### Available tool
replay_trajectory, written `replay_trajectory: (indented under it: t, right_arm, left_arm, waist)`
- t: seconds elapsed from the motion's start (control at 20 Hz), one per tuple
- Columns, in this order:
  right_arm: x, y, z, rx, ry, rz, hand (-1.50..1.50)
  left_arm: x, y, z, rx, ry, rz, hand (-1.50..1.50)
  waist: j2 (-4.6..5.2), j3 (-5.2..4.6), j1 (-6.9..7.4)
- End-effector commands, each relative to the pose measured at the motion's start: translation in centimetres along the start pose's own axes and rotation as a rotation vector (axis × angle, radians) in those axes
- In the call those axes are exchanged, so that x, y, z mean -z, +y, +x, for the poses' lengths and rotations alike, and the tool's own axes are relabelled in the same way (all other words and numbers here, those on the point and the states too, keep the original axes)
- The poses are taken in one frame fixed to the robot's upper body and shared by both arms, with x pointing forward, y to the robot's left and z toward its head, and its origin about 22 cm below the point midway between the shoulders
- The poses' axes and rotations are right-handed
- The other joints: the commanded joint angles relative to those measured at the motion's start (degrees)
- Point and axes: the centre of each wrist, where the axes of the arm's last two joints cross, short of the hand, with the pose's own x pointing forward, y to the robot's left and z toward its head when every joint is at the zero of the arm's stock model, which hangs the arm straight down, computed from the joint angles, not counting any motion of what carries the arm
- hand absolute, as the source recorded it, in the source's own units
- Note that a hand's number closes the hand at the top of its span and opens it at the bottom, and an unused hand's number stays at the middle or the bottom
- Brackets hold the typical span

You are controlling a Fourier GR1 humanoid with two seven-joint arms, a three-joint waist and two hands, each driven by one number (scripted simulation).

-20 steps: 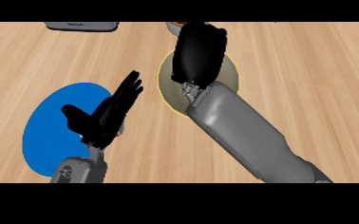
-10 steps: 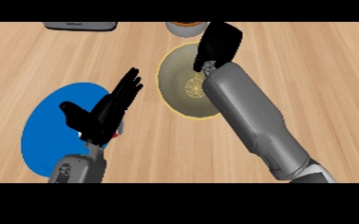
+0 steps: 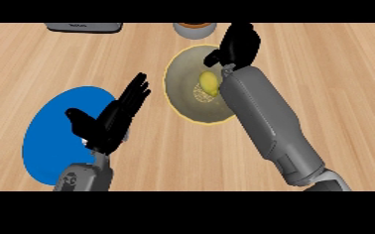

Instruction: Pick the lemon from the placemat and place it in the bowl

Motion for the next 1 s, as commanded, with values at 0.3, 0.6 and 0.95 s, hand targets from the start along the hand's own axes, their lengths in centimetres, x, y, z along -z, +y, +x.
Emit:
replay_trajectory:
  t: [0.3,0.6,0.95]
  right_arm:
    - [-5.2,-2.1,0.0,0.626,-0.211,-0.268,-1.50]
    - [-13.1,-3.3,-1.9,0.797,-0.332,-0.225,-1.50]
    - [-22.4,-4.7,-6.0,0.851,-0.459,-0.179,-1.50]
  left_arm:
    - [-0.8,1.2,-0.4,-0.016,0.000,0.038,0.00]
    - [-0.7,1.9,-0.4,-0.012,0.005,0.066,0.00]
    - [-1.8,2.7,-0.8,-0.021,0.020,0.097,0.00]
  waist:
    - [-1.16,-0.01,-1.63]
    - [-1.83,-0.10,-4.09]
    - [-2.61,-0.15,-5.68]
